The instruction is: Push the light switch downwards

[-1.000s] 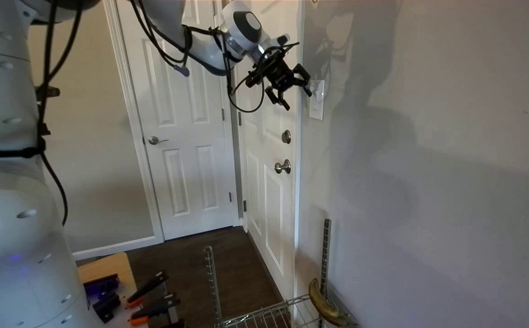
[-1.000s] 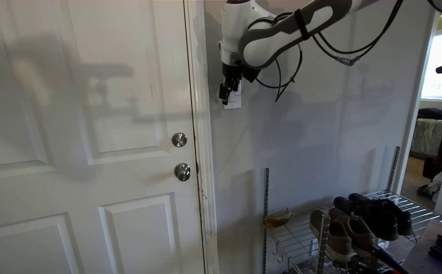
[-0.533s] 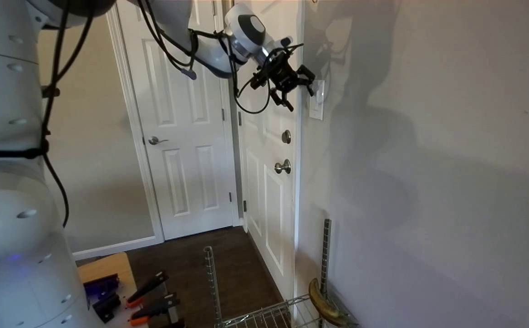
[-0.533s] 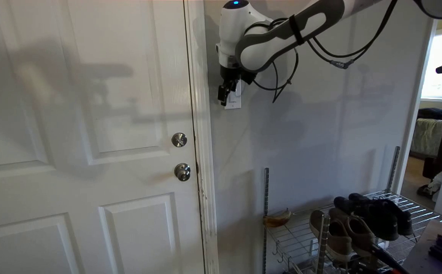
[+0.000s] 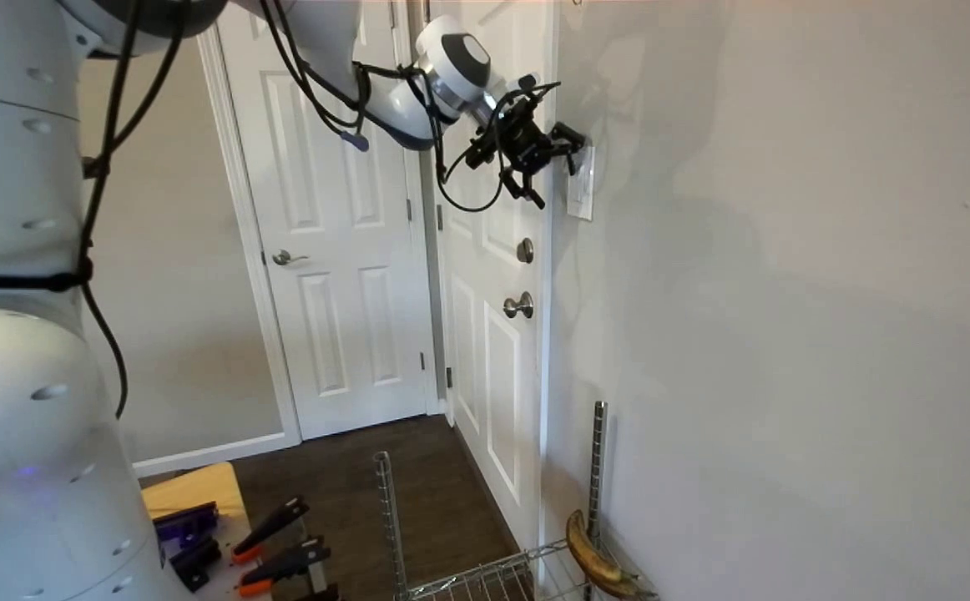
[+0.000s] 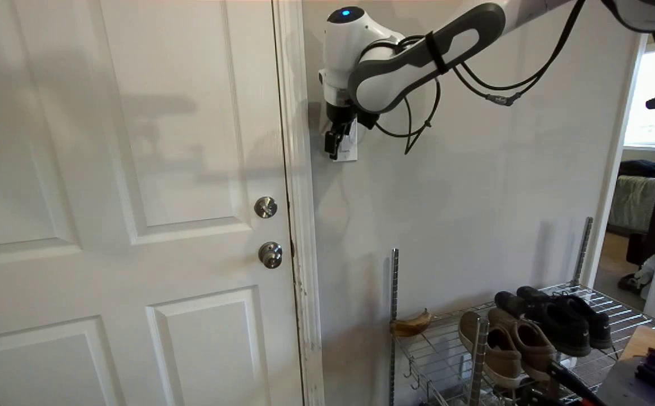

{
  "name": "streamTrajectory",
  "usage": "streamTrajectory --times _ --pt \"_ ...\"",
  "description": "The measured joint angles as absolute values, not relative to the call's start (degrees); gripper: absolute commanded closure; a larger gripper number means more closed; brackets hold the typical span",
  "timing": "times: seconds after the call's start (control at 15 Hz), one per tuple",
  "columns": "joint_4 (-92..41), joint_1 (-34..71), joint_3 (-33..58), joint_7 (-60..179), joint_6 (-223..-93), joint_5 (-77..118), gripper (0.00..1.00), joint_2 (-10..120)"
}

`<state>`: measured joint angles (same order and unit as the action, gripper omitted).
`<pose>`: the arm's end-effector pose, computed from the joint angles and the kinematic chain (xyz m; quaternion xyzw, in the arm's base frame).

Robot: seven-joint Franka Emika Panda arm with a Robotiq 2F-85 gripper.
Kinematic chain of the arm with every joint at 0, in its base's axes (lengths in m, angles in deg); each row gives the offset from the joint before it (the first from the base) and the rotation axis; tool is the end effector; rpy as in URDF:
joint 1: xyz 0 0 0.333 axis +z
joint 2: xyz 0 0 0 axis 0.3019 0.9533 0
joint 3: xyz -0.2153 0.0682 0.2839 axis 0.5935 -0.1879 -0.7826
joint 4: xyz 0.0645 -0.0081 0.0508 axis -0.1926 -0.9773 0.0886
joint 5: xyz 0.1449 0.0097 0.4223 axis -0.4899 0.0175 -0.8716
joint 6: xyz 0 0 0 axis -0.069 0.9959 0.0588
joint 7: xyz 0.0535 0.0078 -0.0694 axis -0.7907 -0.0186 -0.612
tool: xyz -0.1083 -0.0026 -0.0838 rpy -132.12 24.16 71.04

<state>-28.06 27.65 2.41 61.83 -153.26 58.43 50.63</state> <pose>0.7200 0.1656 0.5374 0.9059 0.2346 0.2437 0.2547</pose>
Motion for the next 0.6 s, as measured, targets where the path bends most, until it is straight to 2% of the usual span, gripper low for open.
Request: streamTrajectory --times 0.6 --pt "-29.9 29.8 0.2 62.2 -139.8 46.3 0.0 45.8"
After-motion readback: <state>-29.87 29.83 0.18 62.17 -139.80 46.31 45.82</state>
